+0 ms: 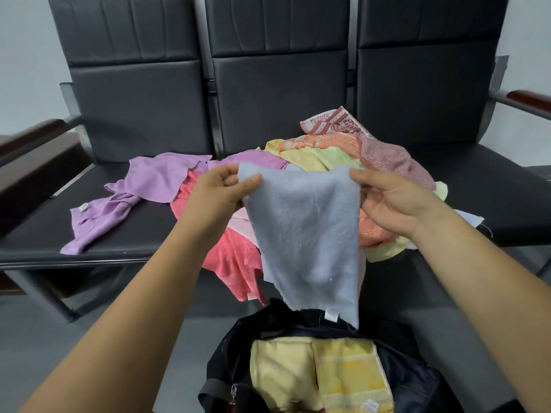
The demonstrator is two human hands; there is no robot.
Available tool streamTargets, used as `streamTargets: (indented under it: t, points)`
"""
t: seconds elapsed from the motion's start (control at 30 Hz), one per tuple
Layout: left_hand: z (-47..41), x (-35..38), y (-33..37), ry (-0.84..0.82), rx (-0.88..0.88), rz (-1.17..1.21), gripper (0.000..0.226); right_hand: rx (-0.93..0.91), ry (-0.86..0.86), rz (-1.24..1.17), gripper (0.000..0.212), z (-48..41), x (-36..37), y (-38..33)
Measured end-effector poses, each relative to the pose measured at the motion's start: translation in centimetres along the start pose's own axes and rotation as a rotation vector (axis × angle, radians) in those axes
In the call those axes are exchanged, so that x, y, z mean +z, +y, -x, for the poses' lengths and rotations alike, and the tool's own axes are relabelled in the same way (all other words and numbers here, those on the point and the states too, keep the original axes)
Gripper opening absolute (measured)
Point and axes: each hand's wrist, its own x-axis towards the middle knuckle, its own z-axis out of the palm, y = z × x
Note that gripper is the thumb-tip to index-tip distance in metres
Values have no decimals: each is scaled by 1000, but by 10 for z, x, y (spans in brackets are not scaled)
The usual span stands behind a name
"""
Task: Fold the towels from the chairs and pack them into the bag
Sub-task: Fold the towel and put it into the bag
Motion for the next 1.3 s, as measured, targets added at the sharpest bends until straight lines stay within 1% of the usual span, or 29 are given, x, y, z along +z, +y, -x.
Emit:
streamTargets:
  t: [0.03,0.07,0.13,0.2,0.23,0.3,0.37,0.4,0.47,0.5,0.57,0.63,0.67,0.73,0.77,0.83,0.9,0.97,1.1,1.17,1.23,1.3]
  points:
    - [1,-1,1,-51,17,-12,22,-14,16,66,51,-1,-2,1]
    - [2,-2,1,-76,35,-66,26,-33,37,129,39,-1,-2,1]
    - [2,-3,1,-34,86,-238,23,-82,95,282,14,-1,-4,1]
    - [1,-3,1,38,130,-397,15,-128,144,419,7,-1,-4,1]
    - [1,-1,1,66,134,-444,13,-142,166,439,7,-1,-4,1]
    - [0,1,1,100,116,-421,4,-150,183,388,6,-2,-1,4]
    - [1,2,3,119,94,-326,16,-127,170,241,8,-2,2,6]
    - [0,2,4,133,87,-278,22,-112,149,152,12,-2,3,5]
    - [-1,2,5,176,94,-208,28,-86,65,30,27,0,5,3]
    - [-1,1,5,198,98,-169,26,-72,17,13,32,1,6,2]
    - [0,0,4,208,85,-104,19,-44,-24,47,31,2,5,1]
    - [1,-3,2,177,82,-91,20,-42,27,86,31,0,2,3]
    - [2,-5,2,141,81,-128,23,-49,68,97,30,0,1,4]
    - [3,-6,3,63,109,-320,31,-67,126,130,26,-1,-2,4]
    - [3,-5,3,45,146,-446,30,-74,146,172,20,0,-3,3]
    - [5,-2,4,56,215,-647,18,-89,184,300,10,2,-2,4]
    - [4,1,2,69,212,-697,9,-107,210,370,7,2,-1,6]
    - [2,1,0,64,172,-631,8,-124,220,361,7,2,1,8]
    - [3,3,1,97,115,-312,3,-193,273,336,15,3,2,7]
    - [3,2,0,104,106,-223,9,-222,249,360,16,3,1,5]
    - [2,0,-1,73,115,-234,11,-245,191,410,17,3,-1,5]
    - [2,-2,-1,44,143,-353,17,-276,158,536,26,5,-2,5]
